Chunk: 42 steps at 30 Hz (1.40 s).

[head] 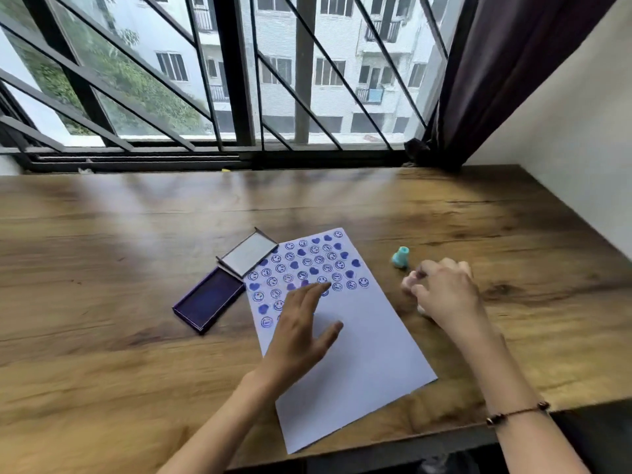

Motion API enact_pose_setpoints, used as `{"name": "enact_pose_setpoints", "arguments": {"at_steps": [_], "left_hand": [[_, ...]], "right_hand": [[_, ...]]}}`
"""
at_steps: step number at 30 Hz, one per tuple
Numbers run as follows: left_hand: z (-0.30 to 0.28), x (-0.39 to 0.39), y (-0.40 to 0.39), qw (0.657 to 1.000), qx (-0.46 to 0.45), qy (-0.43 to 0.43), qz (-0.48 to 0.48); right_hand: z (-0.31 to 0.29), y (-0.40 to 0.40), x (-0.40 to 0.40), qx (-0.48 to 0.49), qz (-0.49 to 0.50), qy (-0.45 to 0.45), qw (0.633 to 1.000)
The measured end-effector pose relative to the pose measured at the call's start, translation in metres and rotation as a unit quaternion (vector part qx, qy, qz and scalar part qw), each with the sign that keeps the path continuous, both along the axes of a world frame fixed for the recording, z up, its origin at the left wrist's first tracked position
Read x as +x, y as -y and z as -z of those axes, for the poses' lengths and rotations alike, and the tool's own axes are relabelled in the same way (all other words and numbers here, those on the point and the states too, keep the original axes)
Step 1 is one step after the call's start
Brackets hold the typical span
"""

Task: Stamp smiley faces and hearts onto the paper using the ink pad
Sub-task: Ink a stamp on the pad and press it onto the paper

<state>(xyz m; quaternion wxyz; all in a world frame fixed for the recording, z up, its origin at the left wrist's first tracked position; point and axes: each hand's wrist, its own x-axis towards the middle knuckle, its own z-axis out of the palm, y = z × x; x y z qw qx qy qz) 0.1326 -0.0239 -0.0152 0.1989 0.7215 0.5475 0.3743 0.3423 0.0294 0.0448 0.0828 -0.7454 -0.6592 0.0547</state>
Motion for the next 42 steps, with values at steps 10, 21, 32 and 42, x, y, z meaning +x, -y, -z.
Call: {"name": "enact_pose_setpoints", "arguments": {"at_steps": [10, 21, 32, 42], "left_hand": [[-0.005, 0.024, -0.001, 0.999, 0.003, 0.027, 0.023], [-0.023, -0.007, 0.002, 0.958, -0.1, 0.268, -0.036], [-0.02, -0.077, 0.033, 0.917, -0.111, 0.348, -0.161], [-0.006, -0.113, 0.05, 0.798, -0.065, 0.535, -0.27]], "right_hand": [[0.016, 0.015, 0.004, 0.031, 0.014, -0.043, 0.999], [-0.005, 0.021, -0.077, -0.074, -0.095, -0.586, 0.802], [0.017, 0.021, -0.159, -0.167, -0.224, -0.544, 0.791], [-0.013, 0.007, -0.216, 0.099, -0.411, -0.333, 0.843]]}}
